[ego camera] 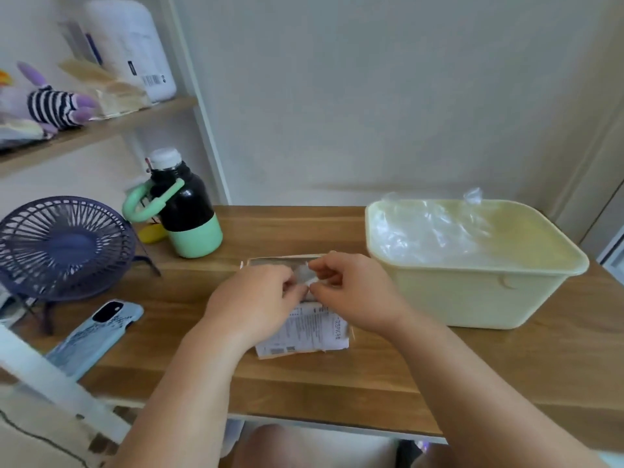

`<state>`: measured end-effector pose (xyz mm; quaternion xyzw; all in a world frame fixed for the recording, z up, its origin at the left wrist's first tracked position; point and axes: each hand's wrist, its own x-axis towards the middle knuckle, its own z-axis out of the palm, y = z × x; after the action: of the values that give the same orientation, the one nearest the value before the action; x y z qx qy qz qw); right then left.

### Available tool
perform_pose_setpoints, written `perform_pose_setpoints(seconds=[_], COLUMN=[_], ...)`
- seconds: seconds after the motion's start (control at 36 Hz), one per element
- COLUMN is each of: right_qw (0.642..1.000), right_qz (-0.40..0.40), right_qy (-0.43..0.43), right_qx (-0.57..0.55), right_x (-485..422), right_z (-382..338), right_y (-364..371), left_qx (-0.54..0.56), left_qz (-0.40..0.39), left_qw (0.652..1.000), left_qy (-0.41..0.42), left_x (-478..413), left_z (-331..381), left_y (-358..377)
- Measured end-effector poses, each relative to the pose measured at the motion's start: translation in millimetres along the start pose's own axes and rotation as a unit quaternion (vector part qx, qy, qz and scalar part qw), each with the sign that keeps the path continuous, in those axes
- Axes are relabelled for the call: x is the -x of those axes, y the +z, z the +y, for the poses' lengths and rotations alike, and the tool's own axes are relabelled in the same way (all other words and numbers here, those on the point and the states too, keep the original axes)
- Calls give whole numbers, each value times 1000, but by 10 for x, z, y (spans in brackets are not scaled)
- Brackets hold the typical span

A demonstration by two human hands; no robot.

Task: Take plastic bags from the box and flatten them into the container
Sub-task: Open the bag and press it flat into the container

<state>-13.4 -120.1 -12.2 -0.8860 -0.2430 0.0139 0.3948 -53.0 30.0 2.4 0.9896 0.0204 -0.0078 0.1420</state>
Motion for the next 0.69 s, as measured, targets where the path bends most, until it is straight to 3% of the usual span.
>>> perform_pose_setpoints(seconds=[0.22,0.33,0.47,0.58,0.69], right_qw=[1000,998,998,998,998], right_qz=[-9,4,33,38,37], right_qy=[8,9,2,-5,-7], right_qx=[-24,-56,-61,-59,-55], right_x=[-7,7,-24,-42,-54], right_z=[133,192,238,260,266], right_y=[16,54,90,90,62], left_qx=[18,-75,-79,16,185], left_qz=[-18,-68,-106,-48,89], left_qw=[1000,994,991,998,978], left_qy=[-10,-32,-35,-27,-14], left_x=[-75,-149,-197,-168,-117], left_z=[20,87,126,82,-29], left_y=[60,84,30,60,159])
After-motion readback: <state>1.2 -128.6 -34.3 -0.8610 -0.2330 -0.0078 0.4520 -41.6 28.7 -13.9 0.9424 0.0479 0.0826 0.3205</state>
